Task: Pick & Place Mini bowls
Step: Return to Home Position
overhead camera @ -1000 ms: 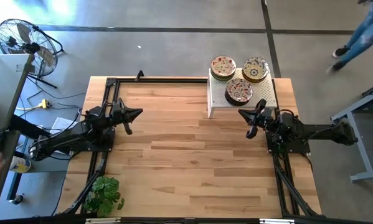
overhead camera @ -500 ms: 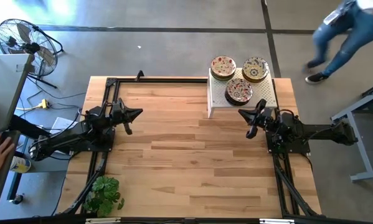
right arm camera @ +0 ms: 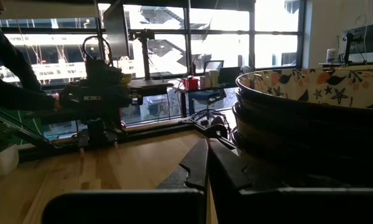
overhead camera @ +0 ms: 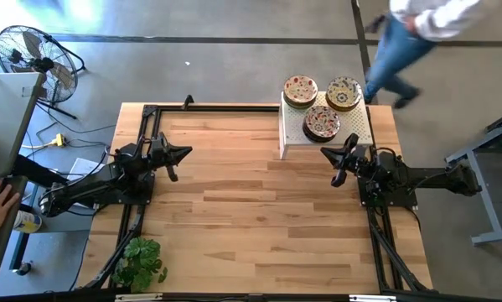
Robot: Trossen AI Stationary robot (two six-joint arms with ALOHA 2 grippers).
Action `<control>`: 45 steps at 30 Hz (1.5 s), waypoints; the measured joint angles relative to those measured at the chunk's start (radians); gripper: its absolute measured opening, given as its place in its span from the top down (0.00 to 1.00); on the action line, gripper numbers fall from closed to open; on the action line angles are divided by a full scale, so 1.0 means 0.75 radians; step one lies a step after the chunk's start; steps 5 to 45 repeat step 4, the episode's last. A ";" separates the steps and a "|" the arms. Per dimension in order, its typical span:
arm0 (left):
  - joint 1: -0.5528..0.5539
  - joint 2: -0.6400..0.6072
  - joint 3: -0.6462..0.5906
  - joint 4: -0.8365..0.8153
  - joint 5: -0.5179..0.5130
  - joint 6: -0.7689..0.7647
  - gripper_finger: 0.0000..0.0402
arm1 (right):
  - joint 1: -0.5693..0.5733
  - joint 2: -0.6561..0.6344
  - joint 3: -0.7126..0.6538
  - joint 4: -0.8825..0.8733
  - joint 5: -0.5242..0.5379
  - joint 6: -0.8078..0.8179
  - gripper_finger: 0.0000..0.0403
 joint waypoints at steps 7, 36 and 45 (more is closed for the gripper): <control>0.000 0.000 0.000 0.000 0.000 0.000 0.99 | 0.000 0.000 0.000 0.000 0.000 0.000 1.00; 0.000 0.000 0.000 0.000 0.000 0.000 0.99 | 0.000 0.000 0.000 0.000 0.000 0.000 1.00; 0.000 0.000 0.000 0.000 0.000 0.000 0.99 | 0.000 0.000 0.000 0.000 0.000 0.000 1.00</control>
